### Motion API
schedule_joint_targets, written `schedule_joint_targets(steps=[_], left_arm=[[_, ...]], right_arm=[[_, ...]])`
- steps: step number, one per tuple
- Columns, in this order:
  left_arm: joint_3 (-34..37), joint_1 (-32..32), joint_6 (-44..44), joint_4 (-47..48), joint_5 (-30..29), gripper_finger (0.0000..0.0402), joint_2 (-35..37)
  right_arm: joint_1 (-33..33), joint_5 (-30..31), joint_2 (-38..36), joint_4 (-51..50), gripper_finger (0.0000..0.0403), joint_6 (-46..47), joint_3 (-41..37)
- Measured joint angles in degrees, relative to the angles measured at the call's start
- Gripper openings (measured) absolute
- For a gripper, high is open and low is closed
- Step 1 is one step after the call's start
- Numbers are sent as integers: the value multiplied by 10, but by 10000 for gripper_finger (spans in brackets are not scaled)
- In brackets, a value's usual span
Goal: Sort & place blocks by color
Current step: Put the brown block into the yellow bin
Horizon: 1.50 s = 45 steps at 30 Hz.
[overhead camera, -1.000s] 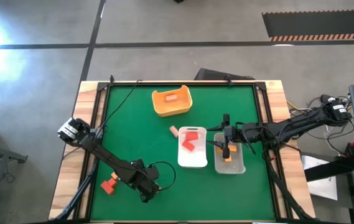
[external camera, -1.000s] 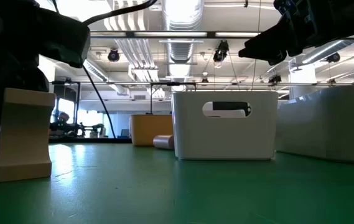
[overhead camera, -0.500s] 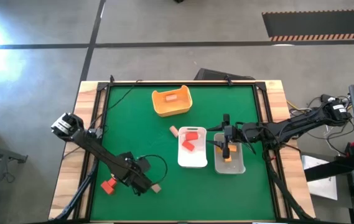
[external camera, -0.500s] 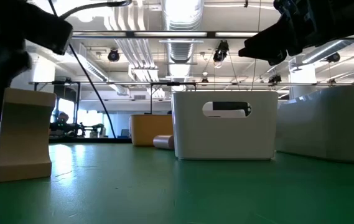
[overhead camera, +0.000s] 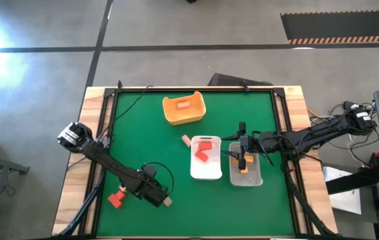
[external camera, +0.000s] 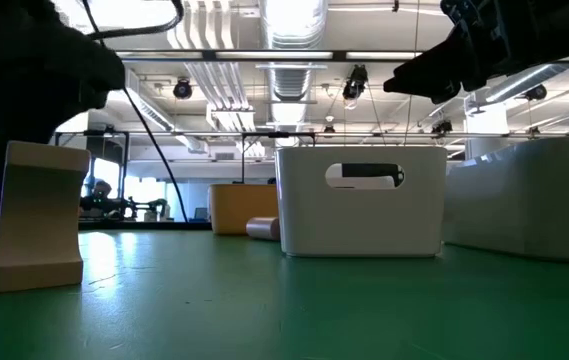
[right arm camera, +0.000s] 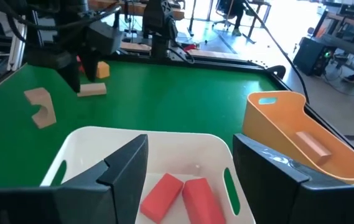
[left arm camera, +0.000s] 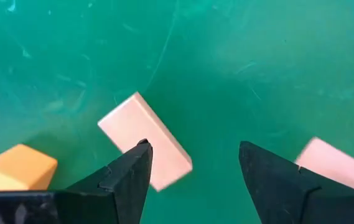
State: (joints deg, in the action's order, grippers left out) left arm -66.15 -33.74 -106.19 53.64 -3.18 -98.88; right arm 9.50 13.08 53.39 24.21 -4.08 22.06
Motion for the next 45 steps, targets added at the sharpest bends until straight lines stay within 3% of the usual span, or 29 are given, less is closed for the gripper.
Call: schedule_joint_targets(steps=[11,27,36,40,45], left_arm=[[1,-13,3,44,53,224,-24],[3,-14,0,41,14,224,-25],[53,-20,-25,-21,9,222,-24],[59,-20,-26,-32,6,192,-23],[59,-20,-8,-36,-5,113,-22]], right_arm=[[0,0,0,-14,219,-1,0],[0,0,0,-14,219,0,0],[0,0,0,-15,219,1,0],[0,0,0,-15,219,5,0],[0,0,0,-16,219,6,0]])
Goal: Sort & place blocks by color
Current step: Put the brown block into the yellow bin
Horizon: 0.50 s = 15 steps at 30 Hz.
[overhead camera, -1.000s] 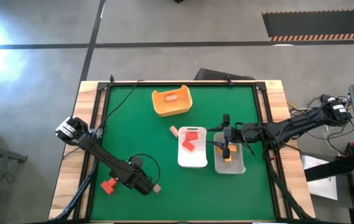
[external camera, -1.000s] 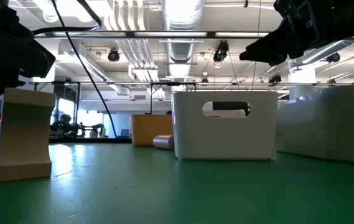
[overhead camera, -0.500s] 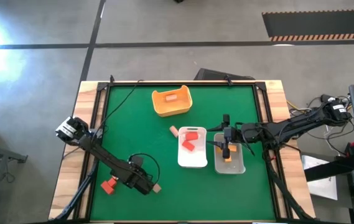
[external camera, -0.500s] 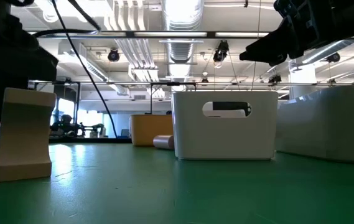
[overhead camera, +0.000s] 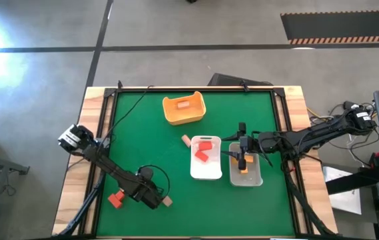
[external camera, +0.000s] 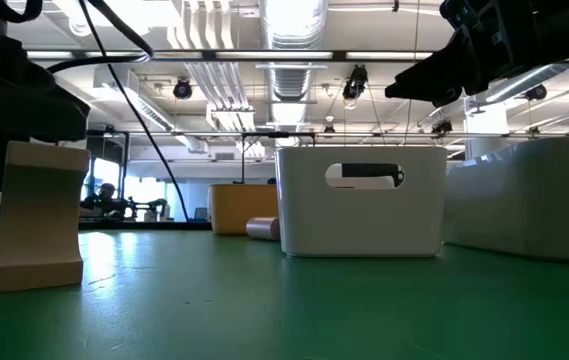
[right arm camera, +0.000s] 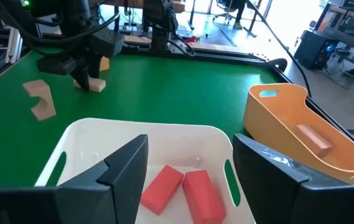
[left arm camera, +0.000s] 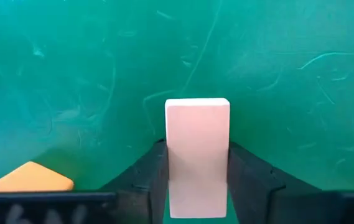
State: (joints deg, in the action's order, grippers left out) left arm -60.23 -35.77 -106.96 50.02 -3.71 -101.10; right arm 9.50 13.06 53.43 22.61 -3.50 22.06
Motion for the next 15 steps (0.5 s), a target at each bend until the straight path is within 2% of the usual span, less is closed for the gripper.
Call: schedule_joint_targets(steps=[3,6,10,13,15], left_arm=[[2,1,16,1,-3,111,8],[5,10,44,14,-44,111,30],[-1,34,155,-2,-158,111,89],[-1,67,275,-24,-253,111,139],[-1,100,368,-37,-296,111,175]], right_arm=[[0,0,0,0,219,0,0],[0,0,0,1,219,1,0],[0,0,0,14,219,0,0],[-2,10,0,26,219,-15,8],[-6,24,0,30,219,-38,20]])
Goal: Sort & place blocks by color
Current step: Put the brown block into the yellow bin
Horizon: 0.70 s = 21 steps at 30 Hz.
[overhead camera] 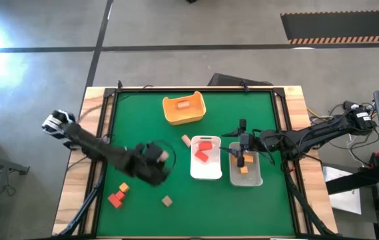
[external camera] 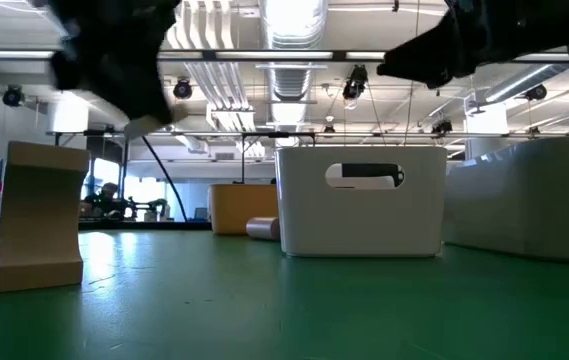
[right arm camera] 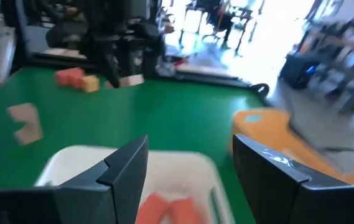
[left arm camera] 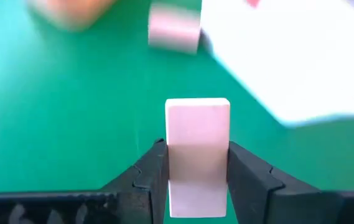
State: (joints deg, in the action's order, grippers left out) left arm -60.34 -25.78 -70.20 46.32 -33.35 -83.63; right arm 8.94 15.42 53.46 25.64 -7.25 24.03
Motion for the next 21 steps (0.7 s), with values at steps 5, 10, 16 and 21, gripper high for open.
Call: schedule_joint_targets(steps=[5,10,16,21], left_arm=[[17,107,294,-118,-23,111,72],[50,212,620,-335,81,111,105],[107,340,829,-504,296,111,115],[118,447,882,-538,329,111,91]], right_arm=[[-27,11,0,0,219,-63,36],[-74,8,0,0,219,-119,66],[-134,7,-1,-9,219,-157,81],[-192,12,-1,-30,219,-158,85]])
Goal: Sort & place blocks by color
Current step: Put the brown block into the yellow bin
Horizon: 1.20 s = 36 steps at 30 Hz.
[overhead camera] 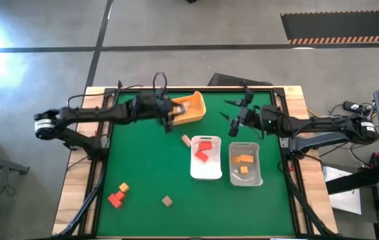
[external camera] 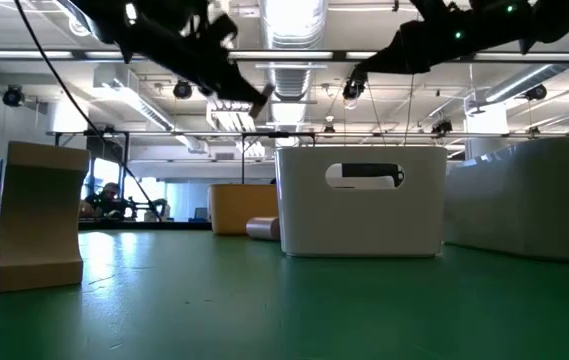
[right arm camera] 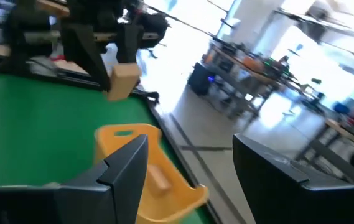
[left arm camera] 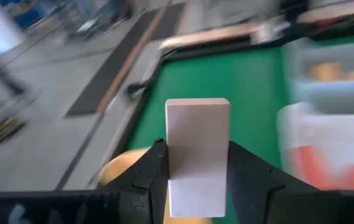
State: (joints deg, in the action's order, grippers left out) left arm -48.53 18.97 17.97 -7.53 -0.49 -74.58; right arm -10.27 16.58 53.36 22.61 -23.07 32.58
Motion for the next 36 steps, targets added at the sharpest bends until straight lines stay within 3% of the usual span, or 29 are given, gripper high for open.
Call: schedule_joint_targets(steps=[6,15,20,25,28,36], left_arm=[[-48,96,-2,24,11,111,-81],[-173,147,-10,251,10,111,-221],[-187,147,-10,265,8,112,-233],[-187,147,-10,266,8,191,-233],[-188,146,-10,266,8,219,-232],[-188,123,20,277,6,228,-201]], right_arm=[[-52,0,0,3,219,25,0],[-70,0,-1,2,219,34,0],[-70,0,-1,-7,219,28,0],[-70,-1,-1,-34,219,47,0],[-70,-1,-1,-53,219,72,0],[-69,-40,-1,-101,219,168,0]])
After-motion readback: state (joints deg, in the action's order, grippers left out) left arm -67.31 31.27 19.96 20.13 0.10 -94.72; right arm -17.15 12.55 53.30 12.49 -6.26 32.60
